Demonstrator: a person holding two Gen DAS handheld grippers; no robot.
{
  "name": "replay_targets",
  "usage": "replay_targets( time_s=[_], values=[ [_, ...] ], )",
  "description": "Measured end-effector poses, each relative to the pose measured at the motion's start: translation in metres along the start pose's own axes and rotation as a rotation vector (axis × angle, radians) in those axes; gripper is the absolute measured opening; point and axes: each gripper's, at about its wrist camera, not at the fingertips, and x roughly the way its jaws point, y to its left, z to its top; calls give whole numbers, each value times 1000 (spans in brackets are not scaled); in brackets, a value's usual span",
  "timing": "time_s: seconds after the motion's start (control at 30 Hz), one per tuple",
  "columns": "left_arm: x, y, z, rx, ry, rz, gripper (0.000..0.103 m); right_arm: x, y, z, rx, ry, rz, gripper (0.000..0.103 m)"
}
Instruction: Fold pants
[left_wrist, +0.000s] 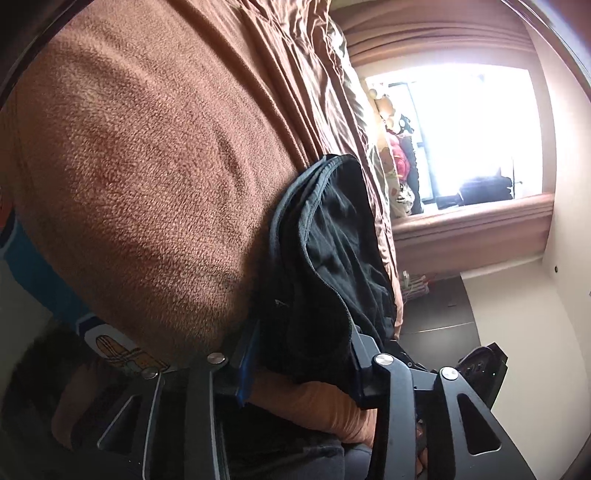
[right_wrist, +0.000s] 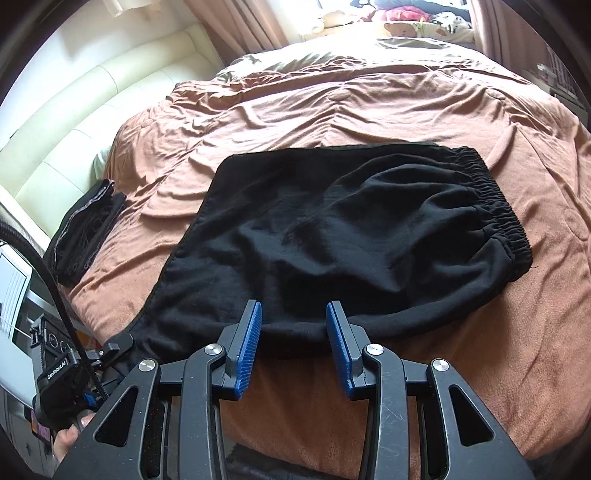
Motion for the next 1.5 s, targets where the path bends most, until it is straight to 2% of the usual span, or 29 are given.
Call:
replay_targets(
  time_s=[0.03, 0.1, 0.27, 0.5, 0.7, 0.97, 1.13, 1.23, 1.5],
  values=[
    [0, 1, 1, -3, -2, 9, 30, 7, 0, -3, 5, 30, 1, 21],
    [1, 5, 2, -17, 3, 16, 18, 18, -1, -7, 4, 81, -8, 20],
    [-3, 2, 2, -12, 1, 31, 14, 18, -1, -15, -10, 128, -14, 20],
    [4, -4, 2, -12, 3, 56, 14, 4, 1, 15, -3, 68, -2, 20],
    [4, -8, 2, -32, -29, 91, 14, 31, 10, 29, -27, 89, -33, 20],
    [9, -16, -3, -61, -87, 187, 14, 62, 1, 53, 4, 98, -58, 20],
    [13, -15, 1, -81, -75, 183, 14, 78, -5, 67, 16, 99, -53, 20],
    [13, -13, 3, -91, -82, 172, 22, 87, -9, 79, 28, 102, -49, 20],
    [18, -15, 6, -99, -84, 168, 23, 117, -14, 108, 38, 108, -71, 20]
  ],
)
